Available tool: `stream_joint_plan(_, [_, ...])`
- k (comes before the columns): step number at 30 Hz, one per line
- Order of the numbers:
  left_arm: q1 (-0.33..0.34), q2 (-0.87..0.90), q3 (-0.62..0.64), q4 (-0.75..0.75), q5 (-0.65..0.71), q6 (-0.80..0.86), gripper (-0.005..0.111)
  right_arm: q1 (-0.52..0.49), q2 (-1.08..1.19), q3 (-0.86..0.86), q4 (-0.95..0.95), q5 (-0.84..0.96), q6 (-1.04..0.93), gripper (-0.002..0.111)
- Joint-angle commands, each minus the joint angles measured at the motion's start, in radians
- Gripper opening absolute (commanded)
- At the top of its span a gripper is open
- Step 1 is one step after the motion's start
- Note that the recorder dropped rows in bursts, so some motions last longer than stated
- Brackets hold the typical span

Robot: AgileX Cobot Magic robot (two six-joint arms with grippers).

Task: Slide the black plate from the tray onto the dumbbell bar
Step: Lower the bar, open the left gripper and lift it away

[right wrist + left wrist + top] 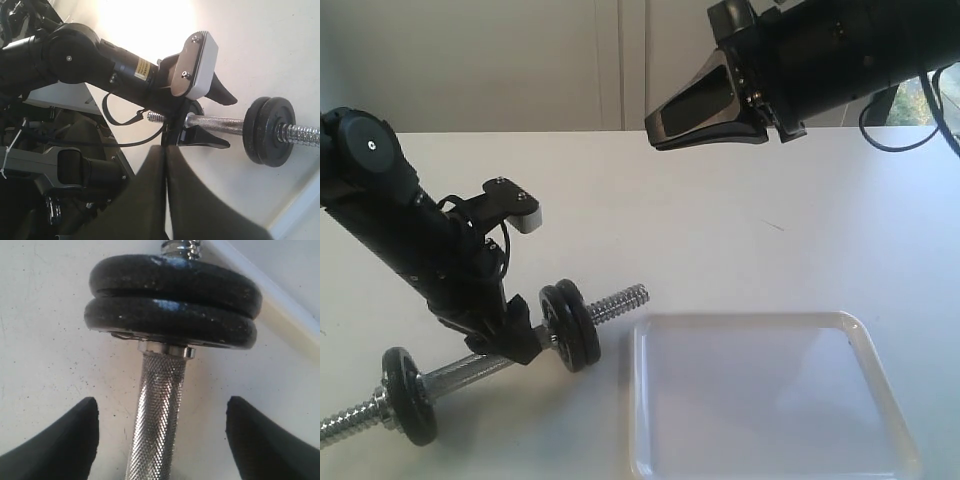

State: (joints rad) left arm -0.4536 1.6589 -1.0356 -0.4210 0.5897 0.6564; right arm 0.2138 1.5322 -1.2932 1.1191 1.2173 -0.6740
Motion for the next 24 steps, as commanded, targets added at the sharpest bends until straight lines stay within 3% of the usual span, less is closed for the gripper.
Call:
stream_joint_plan(1, [0.002,-0.005,0.000,0.022,0.024,-0.031,0.064,-0.006,-0.009,-0.002,0.006,0.004,0.003,0.000])
stream_joint_plan(9, [0.002,-0.060,-0.002,0.083,0.041,-0.141,0.062,-0.006,-0.021,-0.002,0.005,0.004,0.005,0.000])
stream_joint_plan(11, [0.002,-0.116,-0.002,0.093,0.046,-0.169,0.051,-0.006,-0.032,-0.002,0.005,0.004,-0.003,0.000])
stream_joint_plan(13, [0.002,-0.186,-0.002,0.093,0.050,-0.189,0.033,-0.006,-0.046,-0.002,0.005,0.004,-0.024,0.000])
stream_joint_plan(15, [0.002,-0.250,-0.002,0.101,0.035,-0.244,0.004,-0.006,-0.069,-0.002,0.005,0.004,-0.059,0.000])
stream_joint_plan(16, [0.002,-0.285,-0.002,0.106,0.031,-0.261,0.000,-0.006,-0.087,-0.002,0.005,0.004,-0.079,0.000])
stream_joint_plan(20, [0.002,-0.360,-0.002,0.151,0.037,-0.313,0.000,-0.006,-0.147,0.008,-0.041,0.004,-0.084,0.000])
stream_joint_plan(24, [0.002,-0.441,-0.001,0.240,0.079,-0.399,0.000,-0.006,-0.229,0.037,-0.220,-0.093,-0.012,0.000])
